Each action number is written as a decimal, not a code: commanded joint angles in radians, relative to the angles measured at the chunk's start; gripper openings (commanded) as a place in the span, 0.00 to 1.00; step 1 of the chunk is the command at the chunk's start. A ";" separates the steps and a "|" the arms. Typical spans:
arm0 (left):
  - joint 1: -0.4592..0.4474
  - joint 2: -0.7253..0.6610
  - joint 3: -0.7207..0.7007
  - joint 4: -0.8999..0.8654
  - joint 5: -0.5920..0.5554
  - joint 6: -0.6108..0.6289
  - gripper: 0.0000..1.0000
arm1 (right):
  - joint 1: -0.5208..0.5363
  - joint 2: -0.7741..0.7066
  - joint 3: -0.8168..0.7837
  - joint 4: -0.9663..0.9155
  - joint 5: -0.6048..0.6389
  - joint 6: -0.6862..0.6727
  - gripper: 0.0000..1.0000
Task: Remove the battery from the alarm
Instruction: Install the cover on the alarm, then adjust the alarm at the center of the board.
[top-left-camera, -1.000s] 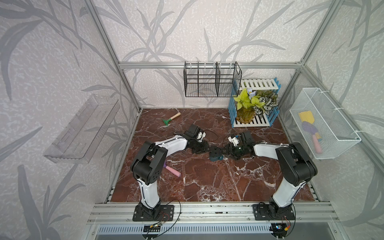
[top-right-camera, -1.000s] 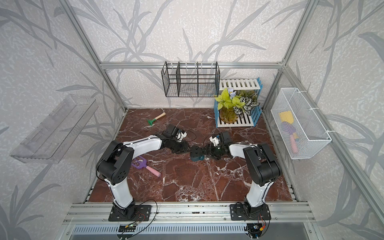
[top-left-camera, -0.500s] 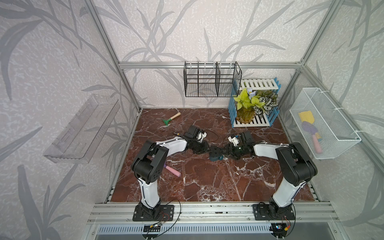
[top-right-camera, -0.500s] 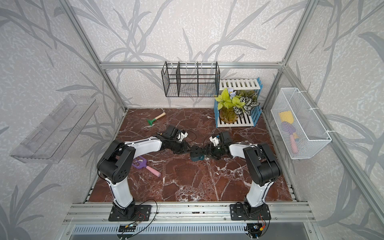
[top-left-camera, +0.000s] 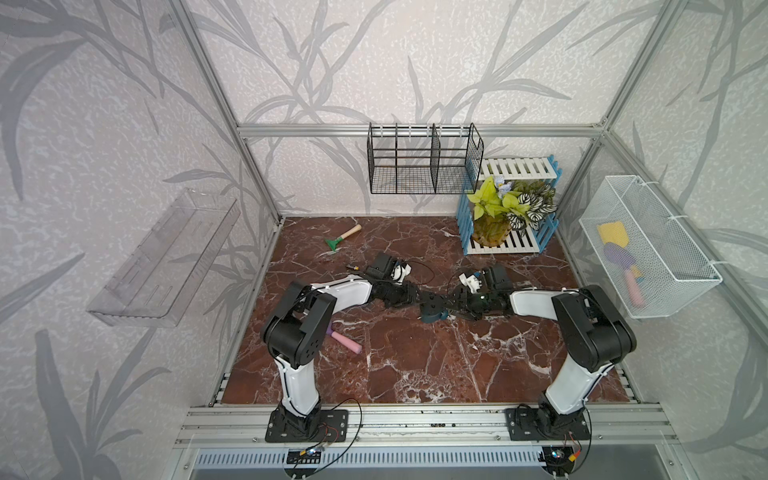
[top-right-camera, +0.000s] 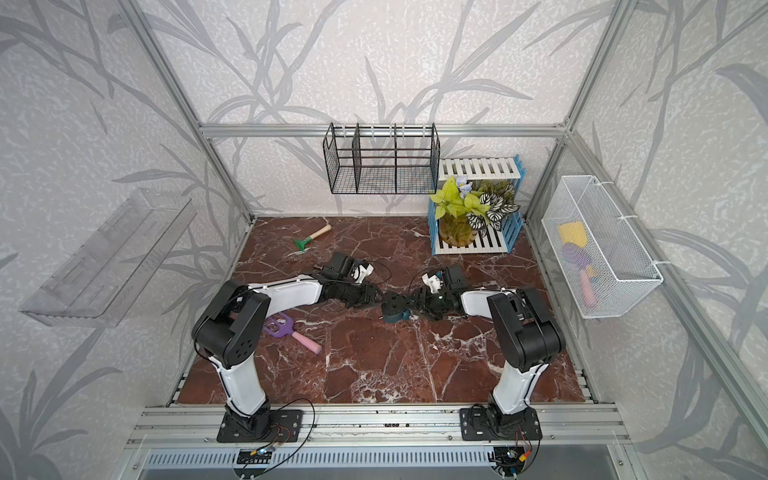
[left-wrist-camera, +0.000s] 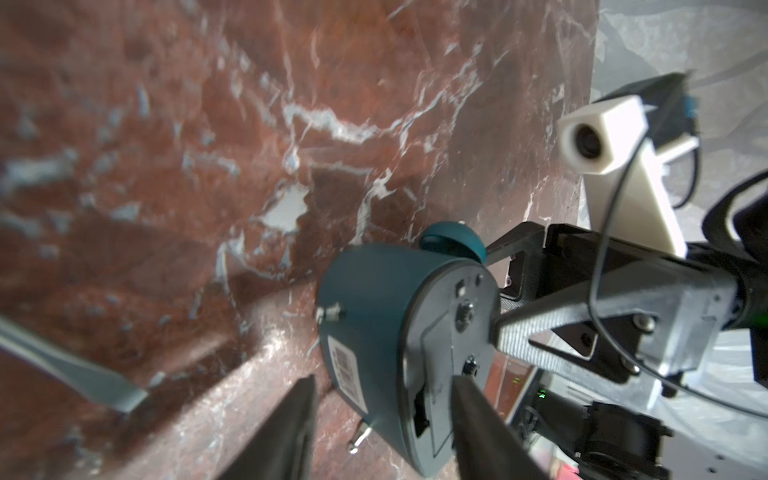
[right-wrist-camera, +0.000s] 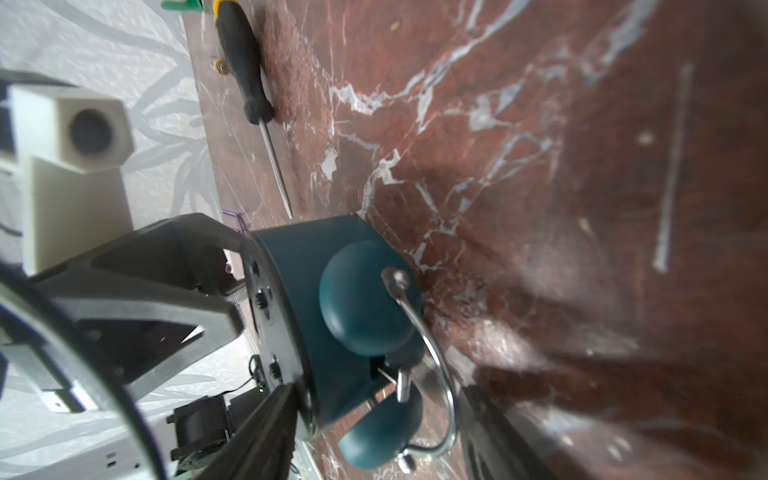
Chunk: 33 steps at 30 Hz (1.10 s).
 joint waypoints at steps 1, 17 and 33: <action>0.015 -0.120 -0.002 0.087 -0.063 -0.024 0.63 | -0.014 -0.012 -0.031 0.060 -0.006 0.050 0.63; 0.074 -0.259 -0.195 0.282 -0.117 -0.065 0.62 | -0.075 0.009 -0.113 0.298 -0.095 0.182 0.62; 0.101 -0.343 -0.245 0.337 -0.162 -0.059 0.62 | -0.070 0.075 -0.122 0.317 -0.090 0.181 0.00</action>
